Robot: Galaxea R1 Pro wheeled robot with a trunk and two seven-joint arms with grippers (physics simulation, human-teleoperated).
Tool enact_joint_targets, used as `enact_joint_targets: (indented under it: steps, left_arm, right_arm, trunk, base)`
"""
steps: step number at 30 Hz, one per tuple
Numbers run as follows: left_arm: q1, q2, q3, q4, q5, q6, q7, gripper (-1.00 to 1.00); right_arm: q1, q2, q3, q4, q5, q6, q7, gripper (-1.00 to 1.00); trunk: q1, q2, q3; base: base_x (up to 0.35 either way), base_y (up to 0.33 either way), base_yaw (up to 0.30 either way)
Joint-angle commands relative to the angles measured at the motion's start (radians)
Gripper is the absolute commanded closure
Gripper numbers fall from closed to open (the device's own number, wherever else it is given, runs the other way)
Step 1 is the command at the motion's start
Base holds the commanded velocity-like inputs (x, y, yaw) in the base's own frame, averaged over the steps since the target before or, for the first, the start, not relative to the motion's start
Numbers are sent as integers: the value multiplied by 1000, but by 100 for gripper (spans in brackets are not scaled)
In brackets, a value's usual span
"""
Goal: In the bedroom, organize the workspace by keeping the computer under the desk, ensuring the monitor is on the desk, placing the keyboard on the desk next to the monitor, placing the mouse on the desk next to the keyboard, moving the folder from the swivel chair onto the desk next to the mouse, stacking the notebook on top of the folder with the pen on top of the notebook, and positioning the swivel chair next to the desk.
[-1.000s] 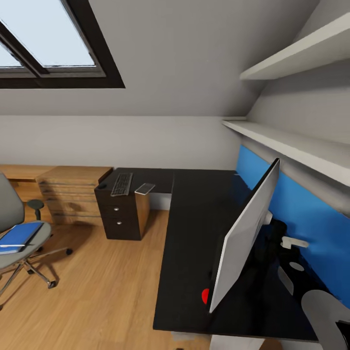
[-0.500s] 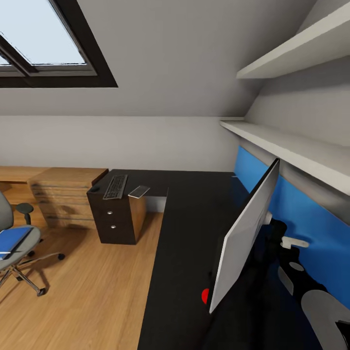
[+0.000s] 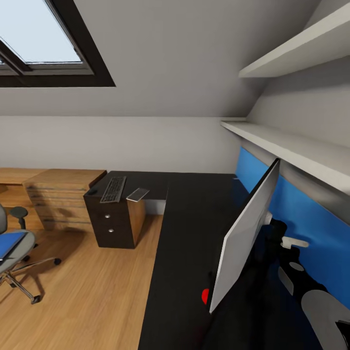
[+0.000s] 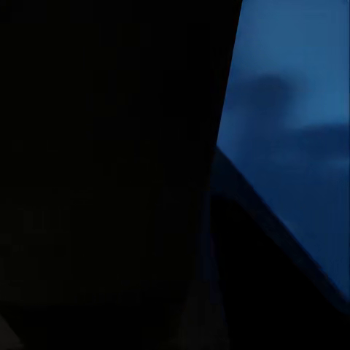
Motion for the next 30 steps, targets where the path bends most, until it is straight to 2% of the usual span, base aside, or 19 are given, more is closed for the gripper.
enact_joint_targets:
  steps: [1, 13, 15, 16, 19, 20, 22, 23, 26, 30]
  left_arm:
    - [-1, 2, -7, -2, 11, -6, 6, -100]
    - [-1, 0, -8, 31, 13, -2, -1, -100]
    - [-1, 0, -8, 100, 13, -5, -2, -100]
    - [-1, -7, -11, 300, 12, -12, -4, -100]
    - [-1, -25, -6, 451, 13, -67, -17, -100]
    - [-1, -29, -4, 541, 14, -123, -64, -100]
    - [-1, -28, 0, 594, 28, -151, -161, -100]
    - [-1, -27, 4, 607, 47, -158, -206, -100]
    - [-1, -43, 22, 619, 43, -174, -191, -100]
    - [-1, -38, 32, 607, 43, -189, -196, -100]
  right_arm:
    - [0, 1, -7, 8, -4, -4, -2, 100]
    - [0, 0, -7, 13, -4, -4, -2, 100]
    - [0, -1, -7, 13, -4, -5, -2, 100]
    - [0, 0, -7, 13, -2, -5, -2, 100]
    - [0, -1, -7, 12, -1, -5, -2, 100]
    - [0, -1, -7, 12, -1, -5, -2, 100]
    - [0, -2, -7, 12, -1, -5, -2, 100]
    - [0, -2, -6, 12, -1, -5, -1, 100]
    - [0, 14, -5, 5, 25, -5, -6, 100]
    - [0, 30, -3, -1, 25, -5, -5, 100]
  trunk:
    - [1, 0, -1]
    - [1, 0, -1]
    - [1, 0, -1]
    - [1, 0, -1]
    - [1, 0, -1]
    - [1, 0, -1]
    - [1, 0, -1]
    - [1, 0, -1]
    - [0, 0, -1]
    - [0, 0, -1]
  base:
    - [118, 0, 0]
    - [23, 0, 0]
    - [0, 0, 0]
    - [0, 0, 0]
    - [0, 0, 0]
    - [0, 0, 0]
    - [0, 0, 0]
    - [0, 0, 0]
    - [0, 0, 0]
    - [0, 0, 0]
